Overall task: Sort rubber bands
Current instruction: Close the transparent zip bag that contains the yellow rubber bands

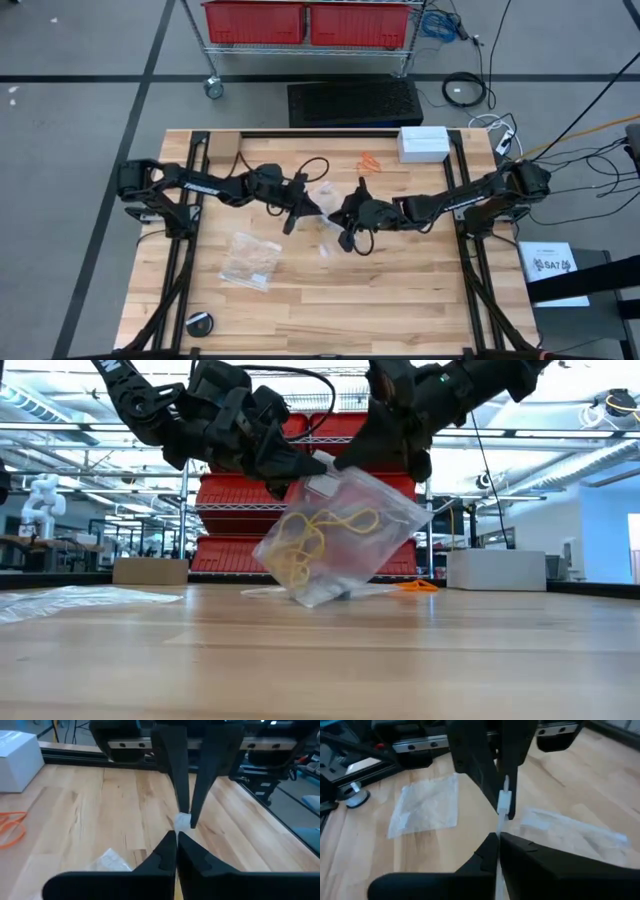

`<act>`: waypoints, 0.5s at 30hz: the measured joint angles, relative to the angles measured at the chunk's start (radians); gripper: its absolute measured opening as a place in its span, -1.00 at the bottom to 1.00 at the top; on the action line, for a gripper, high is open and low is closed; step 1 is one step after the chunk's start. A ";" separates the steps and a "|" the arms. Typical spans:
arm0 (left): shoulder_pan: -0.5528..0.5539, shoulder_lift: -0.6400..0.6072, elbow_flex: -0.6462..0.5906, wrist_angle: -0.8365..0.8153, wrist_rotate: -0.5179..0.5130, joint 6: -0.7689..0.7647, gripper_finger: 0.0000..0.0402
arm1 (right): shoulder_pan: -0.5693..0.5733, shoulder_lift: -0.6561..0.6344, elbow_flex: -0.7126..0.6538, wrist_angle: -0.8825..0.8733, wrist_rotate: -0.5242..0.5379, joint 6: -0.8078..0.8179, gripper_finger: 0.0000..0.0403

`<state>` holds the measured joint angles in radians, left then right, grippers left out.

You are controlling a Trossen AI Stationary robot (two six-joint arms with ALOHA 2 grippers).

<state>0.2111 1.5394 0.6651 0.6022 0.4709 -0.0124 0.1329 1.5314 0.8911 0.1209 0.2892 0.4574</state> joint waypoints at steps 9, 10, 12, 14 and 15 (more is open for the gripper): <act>0.000 0.000 0.000 -0.002 -0.001 0.019 -0.99 | 0.000 -0.006 0.135 -0.218 -0.034 0.035 -0.65; 0.000 0.000 0.000 -0.004 -0.004 0.019 -0.99 | 0.000 -0.006 0.148 -0.223 -0.034 0.025 -0.60; 0.000 0.000 0.000 -0.005 -0.004 0.019 -0.99 | 0.000 -0.006 0.172 -0.229 -0.034 0.007 -0.50; 0.000 0.000 0.000 -0.005 -0.004 0.020 -0.99 | 0.000 -0.006 0.190 -0.233 -0.033 -0.015 -0.42; 0.000 0.000 0.000 -0.005 -0.004 0.020 -0.99 | -0.003 -0.006 0.193 -0.239 -0.032 -0.022 -0.40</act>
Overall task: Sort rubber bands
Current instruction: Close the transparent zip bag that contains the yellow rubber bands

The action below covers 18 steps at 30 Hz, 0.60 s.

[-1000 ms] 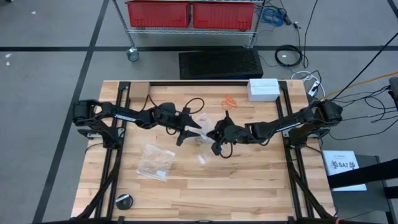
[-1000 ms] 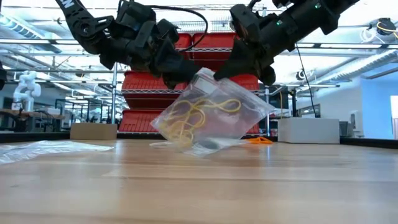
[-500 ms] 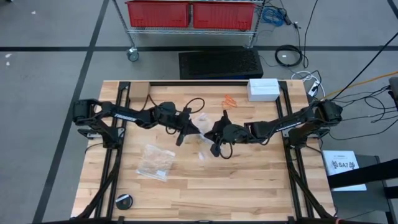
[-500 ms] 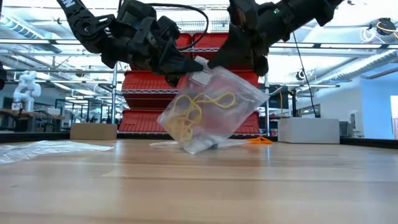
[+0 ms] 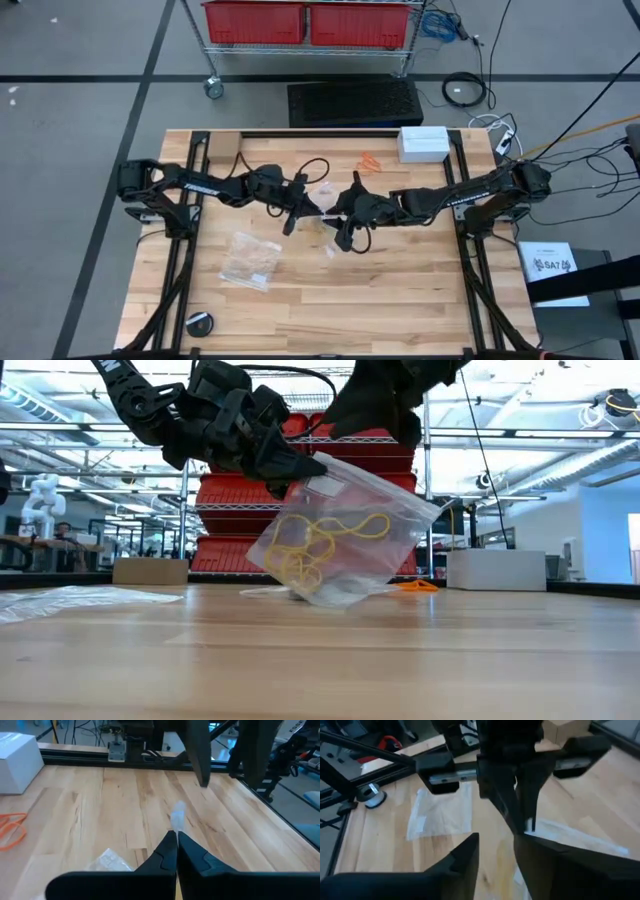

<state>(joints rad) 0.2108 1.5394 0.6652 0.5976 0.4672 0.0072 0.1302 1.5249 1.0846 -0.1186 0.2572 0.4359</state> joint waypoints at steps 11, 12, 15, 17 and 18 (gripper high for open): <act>0.000 0.000 0.000 0.005 0.000 0.000 -1.00 | -0.062 0.014 0.001 -0.050 0.001 -0.017 -0.43; 0.000 0.000 0.000 0.005 0.000 0.000 -1.00 | -0.066 0.014 0.001 -0.052 -0.005 -0.020 -0.44; 0.000 0.000 0.000 0.008 0.000 0.000 -1.00 | -0.080 0.016 0.001 -0.047 -0.041 -0.029 -0.46; 0.000 0.000 0.000 0.008 0.000 0.000 -1.00 | -0.087 0.016 0.001 -0.040 -0.052 -0.029 -0.48; 0.000 0.000 0.000 0.008 0.000 0.000 -1.00 | -0.091 0.016 0.001 -0.041 -0.054 -0.029 -0.48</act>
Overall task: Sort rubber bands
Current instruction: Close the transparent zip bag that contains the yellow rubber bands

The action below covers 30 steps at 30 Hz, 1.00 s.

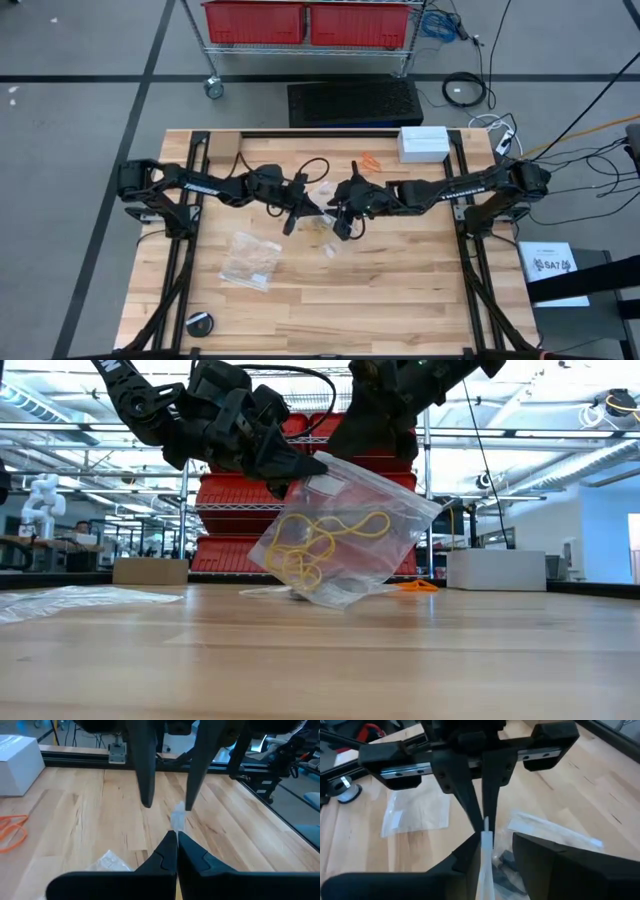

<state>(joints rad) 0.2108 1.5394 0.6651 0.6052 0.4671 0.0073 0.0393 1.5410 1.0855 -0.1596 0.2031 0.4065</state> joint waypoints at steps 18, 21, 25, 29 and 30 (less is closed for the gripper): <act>0.000 0.000 0.000 0.007 -0.005 0.000 -1.00 | -0.020 0.038 0.000 0.021 -0.054 0.008 -0.77; 0.000 0.000 0.000 0.003 -0.008 0.000 -1.00 | -0.019 0.038 0.000 0.020 -0.053 -0.005 -0.94; 0.001 0.000 0.000 0.003 -0.018 -0.001 -1.00 | -0.019 0.038 0.000 0.010 -0.055 -0.003 -0.93; 0.001 0.001 0.000 -0.002 -0.034 -0.001 -1.00 | -0.013 0.038 0.000 -0.009 -0.065 0.000 -0.95; 0.001 0.001 0.000 -0.004 -0.034 -0.001 -1.00 | -0.011 0.038 0.000 -0.016 -0.064 0.000 -0.96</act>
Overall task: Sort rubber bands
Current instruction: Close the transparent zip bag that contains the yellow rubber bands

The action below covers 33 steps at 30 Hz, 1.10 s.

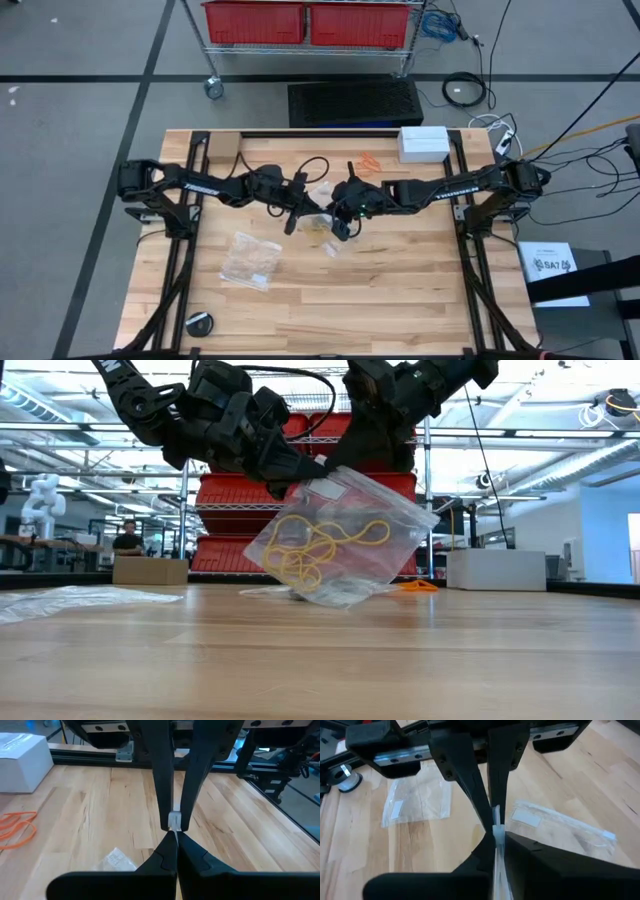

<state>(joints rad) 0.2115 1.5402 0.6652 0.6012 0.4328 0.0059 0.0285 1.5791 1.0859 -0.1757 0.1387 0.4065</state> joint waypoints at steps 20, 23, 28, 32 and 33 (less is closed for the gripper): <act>0.010 0.000 0.000 -0.007 -0.001 -0.001 -1.00 | 0.069 -0.002 0.000 -0.253 -0.004 0.134 -0.96; 0.010 0.000 0.000 -0.006 -0.008 -0.002 -1.00 | 0.084 -0.002 0.000 -0.293 -0.006 0.161 -0.96; 0.011 0.000 0.000 -0.005 -0.015 -0.008 -1.00 | 0.106 -0.002 -0.001 -0.355 -0.008 0.199 -0.96; 0.011 0.000 0.000 -0.002 -0.016 -0.018 -1.00 | 0.122 -0.002 -0.001 -0.405 -0.008 0.226 -0.96; 0.011 0.000 0.000 -0.002 -0.016 -0.018 -1.00 | 0.126 -0.001 -0.001 -0.416 -0.009 0.233 -0.96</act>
<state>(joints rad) 0.2222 1.5406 0.6651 0.5991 0.4171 -0.0124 0.1548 1.5780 1.0847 -0.5917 0.1299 0.6394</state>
